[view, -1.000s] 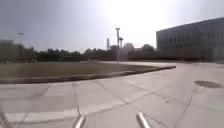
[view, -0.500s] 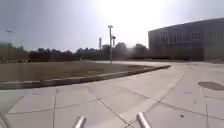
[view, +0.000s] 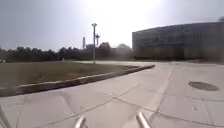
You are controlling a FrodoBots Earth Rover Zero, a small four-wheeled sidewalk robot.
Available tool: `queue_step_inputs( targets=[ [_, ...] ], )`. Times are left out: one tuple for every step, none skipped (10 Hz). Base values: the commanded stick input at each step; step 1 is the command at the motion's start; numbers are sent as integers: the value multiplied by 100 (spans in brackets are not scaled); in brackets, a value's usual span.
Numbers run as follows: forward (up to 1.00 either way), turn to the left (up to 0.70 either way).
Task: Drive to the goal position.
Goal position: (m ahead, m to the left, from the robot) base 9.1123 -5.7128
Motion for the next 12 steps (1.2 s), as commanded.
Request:
queue_step_inputs(
  targets=[
    [100,-40],
    [100,-31],
    [100,0],
    [100,0],
    [100,0],
    [100,0],
    [100,0],
    [100,0],
    [100,0],
    [100,0],
    [100,0],
    [100,0]
  ],
)
